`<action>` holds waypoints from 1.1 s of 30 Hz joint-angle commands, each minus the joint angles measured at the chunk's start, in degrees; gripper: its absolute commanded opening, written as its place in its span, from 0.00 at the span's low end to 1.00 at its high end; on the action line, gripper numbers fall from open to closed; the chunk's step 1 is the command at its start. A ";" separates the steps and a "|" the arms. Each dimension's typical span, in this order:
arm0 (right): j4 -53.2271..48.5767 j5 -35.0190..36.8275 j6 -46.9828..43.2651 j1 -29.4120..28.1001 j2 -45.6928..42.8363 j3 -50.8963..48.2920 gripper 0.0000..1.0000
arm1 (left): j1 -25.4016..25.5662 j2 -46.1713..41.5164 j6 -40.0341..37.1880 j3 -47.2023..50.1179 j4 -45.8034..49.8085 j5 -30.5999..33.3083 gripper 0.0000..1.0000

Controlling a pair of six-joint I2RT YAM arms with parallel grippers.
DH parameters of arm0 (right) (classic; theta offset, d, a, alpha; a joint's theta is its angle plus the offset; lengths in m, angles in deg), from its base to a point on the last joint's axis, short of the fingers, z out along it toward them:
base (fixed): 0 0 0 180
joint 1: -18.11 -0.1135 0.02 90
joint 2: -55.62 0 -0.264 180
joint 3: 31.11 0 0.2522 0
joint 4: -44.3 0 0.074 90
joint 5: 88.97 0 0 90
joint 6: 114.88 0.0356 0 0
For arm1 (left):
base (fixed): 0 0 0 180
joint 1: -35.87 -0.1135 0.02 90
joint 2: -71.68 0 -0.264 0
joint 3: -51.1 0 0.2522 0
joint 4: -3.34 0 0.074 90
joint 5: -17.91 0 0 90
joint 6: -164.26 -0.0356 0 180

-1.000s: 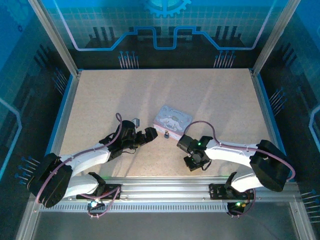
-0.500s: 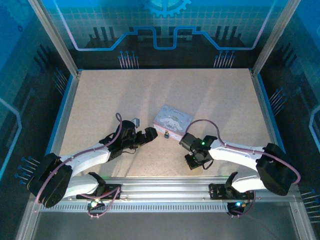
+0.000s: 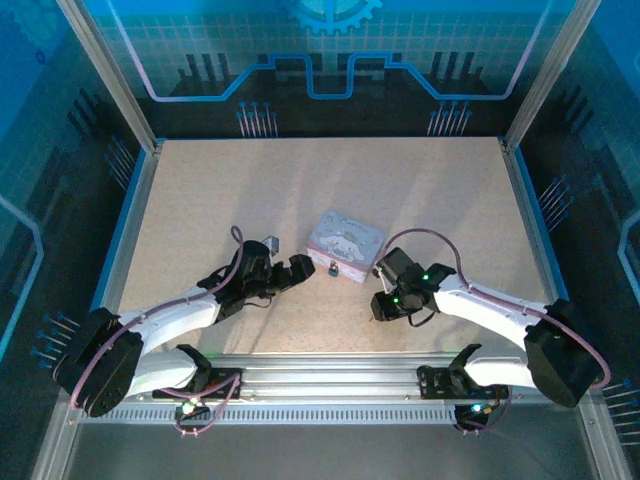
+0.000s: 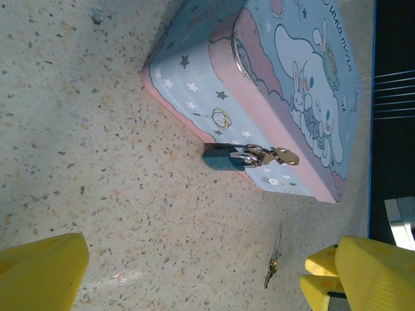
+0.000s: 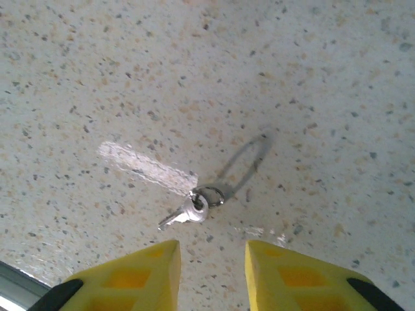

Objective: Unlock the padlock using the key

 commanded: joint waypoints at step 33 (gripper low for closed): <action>7.60 -3.71 1.15 1.43 10.56 -1.08 0.29 | 0.46 -0.43 -0.30 -1.49 0.93 0.27 0.99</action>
